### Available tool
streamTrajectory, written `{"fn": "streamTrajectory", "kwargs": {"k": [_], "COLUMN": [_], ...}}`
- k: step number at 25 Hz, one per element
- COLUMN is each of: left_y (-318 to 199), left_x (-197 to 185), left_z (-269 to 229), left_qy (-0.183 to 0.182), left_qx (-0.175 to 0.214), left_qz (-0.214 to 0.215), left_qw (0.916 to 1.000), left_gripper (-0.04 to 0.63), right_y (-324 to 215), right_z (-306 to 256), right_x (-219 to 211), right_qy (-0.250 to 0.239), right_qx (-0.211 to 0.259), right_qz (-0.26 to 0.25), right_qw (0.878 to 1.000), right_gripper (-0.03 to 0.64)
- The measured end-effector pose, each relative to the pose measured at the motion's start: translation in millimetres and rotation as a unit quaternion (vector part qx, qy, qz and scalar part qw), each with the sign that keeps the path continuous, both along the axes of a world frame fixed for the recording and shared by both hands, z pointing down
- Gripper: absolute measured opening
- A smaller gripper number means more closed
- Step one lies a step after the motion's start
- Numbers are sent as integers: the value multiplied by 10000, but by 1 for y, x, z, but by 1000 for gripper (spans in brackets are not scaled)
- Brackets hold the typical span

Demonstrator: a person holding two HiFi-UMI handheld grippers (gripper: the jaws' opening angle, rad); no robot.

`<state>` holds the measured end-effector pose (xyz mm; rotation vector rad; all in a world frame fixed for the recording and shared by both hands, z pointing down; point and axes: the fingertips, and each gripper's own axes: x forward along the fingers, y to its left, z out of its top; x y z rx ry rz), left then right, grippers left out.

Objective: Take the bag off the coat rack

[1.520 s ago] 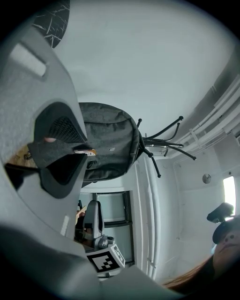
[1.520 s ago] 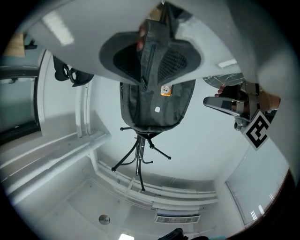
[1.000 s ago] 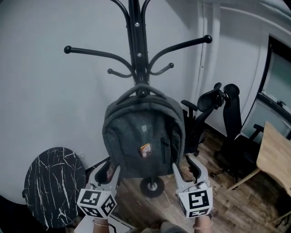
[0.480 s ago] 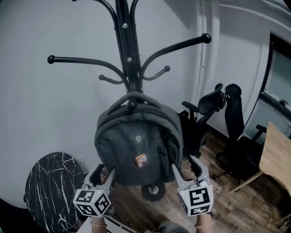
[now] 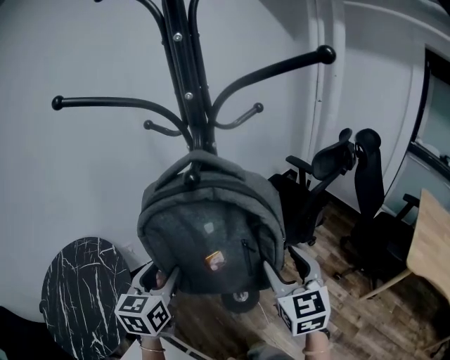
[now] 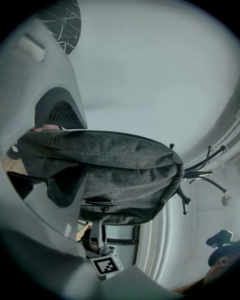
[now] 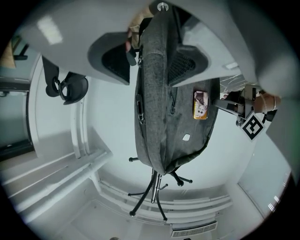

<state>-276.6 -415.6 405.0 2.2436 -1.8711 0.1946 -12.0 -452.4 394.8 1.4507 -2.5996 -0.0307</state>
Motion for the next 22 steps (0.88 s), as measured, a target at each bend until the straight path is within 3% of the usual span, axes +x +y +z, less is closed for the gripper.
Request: {"fn": "streamTrajectory", "kwargs": {"k": [15, 22], "left_y": [-17, -15], "left_x": [0, 4], "left_z": [13, 12], "left_qy": [32, 46], "left_qx": [-110, 32], "left_qz": [120, -34], "left_qw": [9999, 10000], "left_gripper": [210, 158], "right_y": [-18, -15], "right_z": [21, 18], "right_x": [-17, -17], "right_qy": [181, 453], "right_qx": [-240, -52], "right_qz": [-323, -278], "right_qw": [9990, 9986], "right_gripper": [251, 190]}}
